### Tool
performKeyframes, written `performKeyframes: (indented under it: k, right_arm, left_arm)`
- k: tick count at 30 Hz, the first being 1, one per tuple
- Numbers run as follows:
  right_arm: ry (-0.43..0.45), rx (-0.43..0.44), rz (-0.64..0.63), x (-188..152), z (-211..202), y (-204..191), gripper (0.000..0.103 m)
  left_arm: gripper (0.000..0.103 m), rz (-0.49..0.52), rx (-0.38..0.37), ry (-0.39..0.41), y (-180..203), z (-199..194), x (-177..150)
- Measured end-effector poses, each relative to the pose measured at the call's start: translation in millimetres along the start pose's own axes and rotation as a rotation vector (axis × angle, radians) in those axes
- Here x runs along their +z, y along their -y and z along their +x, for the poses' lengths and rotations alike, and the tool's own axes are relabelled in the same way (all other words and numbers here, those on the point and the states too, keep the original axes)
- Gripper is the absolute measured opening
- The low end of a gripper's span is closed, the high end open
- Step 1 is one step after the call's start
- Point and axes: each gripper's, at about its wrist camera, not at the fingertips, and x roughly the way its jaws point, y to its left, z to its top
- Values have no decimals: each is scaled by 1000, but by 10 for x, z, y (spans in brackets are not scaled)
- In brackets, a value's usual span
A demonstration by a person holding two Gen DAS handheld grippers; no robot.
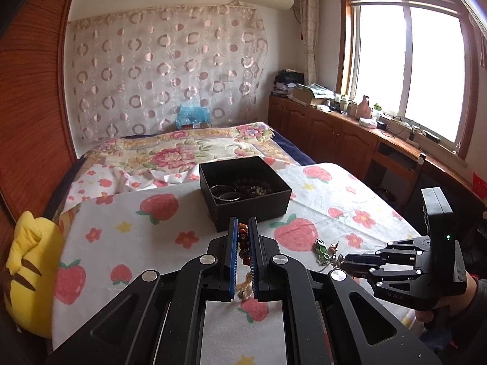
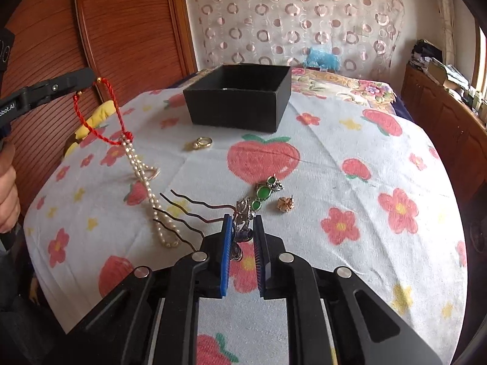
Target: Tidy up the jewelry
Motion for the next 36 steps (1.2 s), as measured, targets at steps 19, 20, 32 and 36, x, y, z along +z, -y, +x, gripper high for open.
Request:
performKeyframes:
  k: [19, 20, 32, 36]
  right_arm:
    - [93, -55, -35, 182, -281, 94, 9]
    - [94, -56, -35, 185, -292, 102, 9]
    - [16, -14, -4, 130, -57, 163, 11]
    - [27, -58, -8, 126, -30, 174, 45]
  left_arm:
    - [6, 41, -3, 120, 33, -356, 401]
    - [6, 45, -4, 121, 40, -363, 405]
    - [6, 30, 23, 11, -136, -26, 163]
    - [6, 12, 32, -28, -239, 83, 40]
